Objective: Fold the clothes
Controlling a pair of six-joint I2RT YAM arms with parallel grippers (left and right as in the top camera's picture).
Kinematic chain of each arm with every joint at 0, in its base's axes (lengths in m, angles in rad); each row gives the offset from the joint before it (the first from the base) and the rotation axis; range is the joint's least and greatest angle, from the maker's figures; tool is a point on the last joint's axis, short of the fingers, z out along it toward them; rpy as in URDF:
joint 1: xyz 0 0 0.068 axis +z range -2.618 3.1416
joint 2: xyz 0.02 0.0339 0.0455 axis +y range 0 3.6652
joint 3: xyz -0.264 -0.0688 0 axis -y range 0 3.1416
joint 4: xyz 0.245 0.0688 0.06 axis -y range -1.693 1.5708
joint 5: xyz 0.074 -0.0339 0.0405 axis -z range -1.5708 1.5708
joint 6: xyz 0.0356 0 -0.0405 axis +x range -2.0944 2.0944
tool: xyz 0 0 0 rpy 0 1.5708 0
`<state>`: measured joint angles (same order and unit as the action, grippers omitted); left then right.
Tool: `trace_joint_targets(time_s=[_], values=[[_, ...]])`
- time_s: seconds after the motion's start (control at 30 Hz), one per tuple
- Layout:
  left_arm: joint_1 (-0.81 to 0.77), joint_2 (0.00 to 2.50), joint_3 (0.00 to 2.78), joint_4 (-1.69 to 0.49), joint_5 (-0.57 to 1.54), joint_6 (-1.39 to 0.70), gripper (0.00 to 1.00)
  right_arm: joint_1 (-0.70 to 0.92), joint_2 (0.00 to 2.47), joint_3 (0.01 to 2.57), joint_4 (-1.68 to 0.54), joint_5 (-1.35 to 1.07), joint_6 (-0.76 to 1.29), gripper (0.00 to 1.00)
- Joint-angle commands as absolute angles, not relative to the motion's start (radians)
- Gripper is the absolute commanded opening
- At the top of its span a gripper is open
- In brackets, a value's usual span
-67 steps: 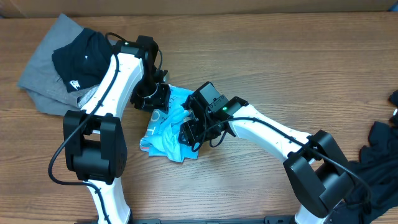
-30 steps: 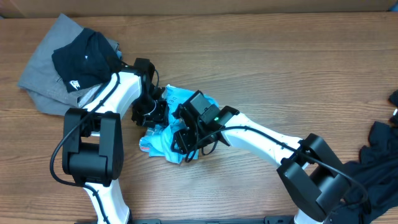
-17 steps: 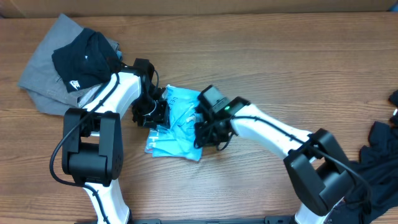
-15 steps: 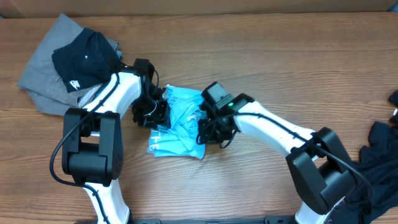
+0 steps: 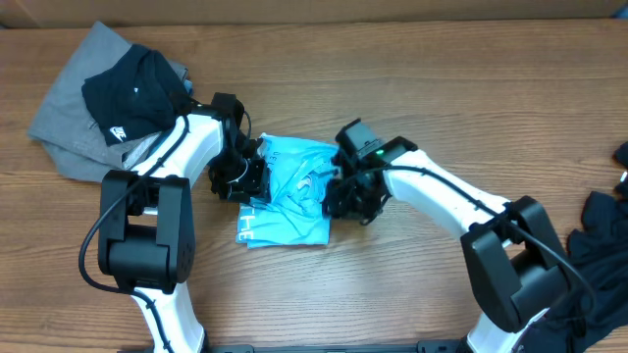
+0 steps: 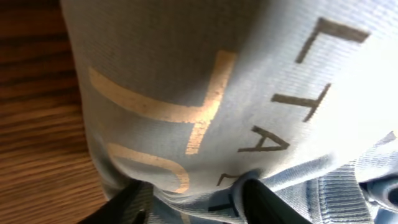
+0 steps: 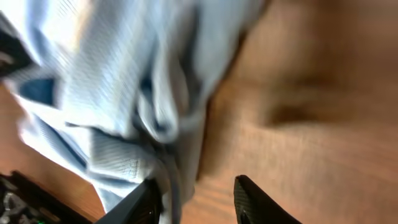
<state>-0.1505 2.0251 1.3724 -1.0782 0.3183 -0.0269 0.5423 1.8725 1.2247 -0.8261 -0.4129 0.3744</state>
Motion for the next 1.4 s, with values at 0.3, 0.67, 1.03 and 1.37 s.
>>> trace_joint_targets(time_s=[0.3, 0.67, 1.03, 1.37], values=[[-0.157, 1.967, 1.551, -1.128, 0.305, 0.001, 0.59, 0.502, 1.831, 1.245, -0.649, -0.507, 0.307, 0.44], [-0.157, 1.968, 1.559, -1.053, 0.305, 0.000, 0.64, 0.570, 1.877, 1.245, -0.577, -0.426, 0.369, 0.54], [-0.157, 1.968, 1.559, -1.069, 0.307, 0.000, 0.64, 0.575, 1.888, 1.261, -0.644, -0.285, 0.402, 0.04], [-0.157, 1.968, 1.559, -1.051, 0.307, 0.000, 0.65, 0.443, 1.805, 1.273, -0.822, -0.263, 0.388, 0.28]])
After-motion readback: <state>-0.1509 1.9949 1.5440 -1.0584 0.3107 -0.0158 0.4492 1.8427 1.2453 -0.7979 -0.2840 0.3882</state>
